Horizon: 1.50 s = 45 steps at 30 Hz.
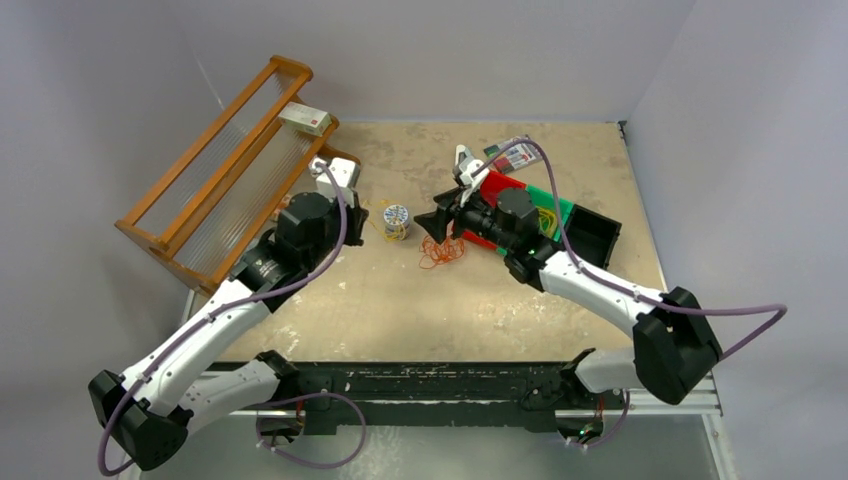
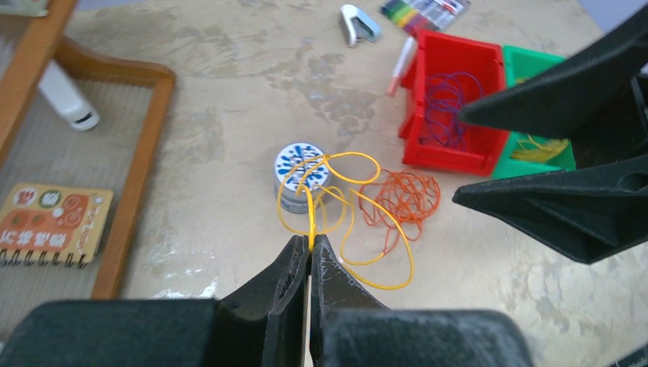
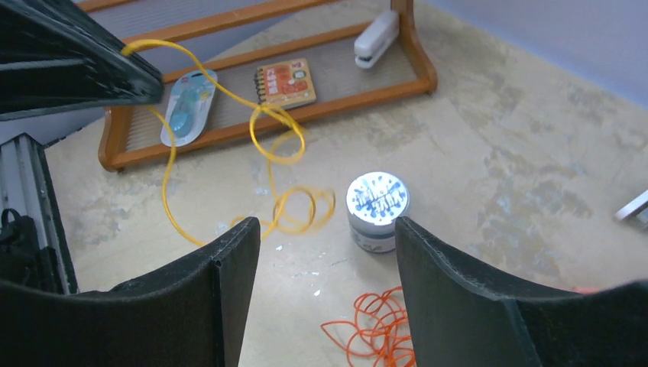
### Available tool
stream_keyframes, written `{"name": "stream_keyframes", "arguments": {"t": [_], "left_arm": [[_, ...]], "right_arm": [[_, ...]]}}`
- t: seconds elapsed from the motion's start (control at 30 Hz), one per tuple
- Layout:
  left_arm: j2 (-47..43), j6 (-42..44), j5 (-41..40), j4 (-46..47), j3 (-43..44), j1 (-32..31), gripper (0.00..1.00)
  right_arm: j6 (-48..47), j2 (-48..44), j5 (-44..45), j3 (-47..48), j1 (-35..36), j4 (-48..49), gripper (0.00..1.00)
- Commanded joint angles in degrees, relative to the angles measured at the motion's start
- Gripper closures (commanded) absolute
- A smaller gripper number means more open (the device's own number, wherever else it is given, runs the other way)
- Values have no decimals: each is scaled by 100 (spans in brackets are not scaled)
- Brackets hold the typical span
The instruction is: Untangle the cables
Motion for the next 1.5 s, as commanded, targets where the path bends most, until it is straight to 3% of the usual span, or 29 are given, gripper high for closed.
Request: {"name": "stream_keyframes", "arguments": {"t": [0.0,0.2,0.57,0.9,1.0,1.13,1.23,1.27,1.37,1.47], "left_arm": [[125,535,1024,315,392,-5,100],[340,724,1588,349,509,-5,100],[503,686,1719,370,607,-4,100],[534,615,1703,383,612,-5,100],[520,580,1684,371,582,-5,100],[498,522,1600,374,548,-4,100],[494,474,1553,403,517,-4,100],[499,456,1541,421,509,2,100],[498,383,1552,515,472,-3,97],[507,289,1611,653,417,-4,79]], "right_arm": [[-716,-448,-414,-148,0,842,32],[-1256,-541,-930,17,-1,604,31],[-1836,-97,-1615,411,2,275,26],[-2112,474,-1144,914,8,-283,31],[-2090,465,-883,903,10,-269,44],[-2020,322,-740,875,11,-260,77],[-1991,182,-647,857,14,-348,96],[-1968,132,-652,851,15,-408,100],[-1769,-57,-537,822,16,-453,100],[-1548,-273,-52,658,15,-446,100]]}}
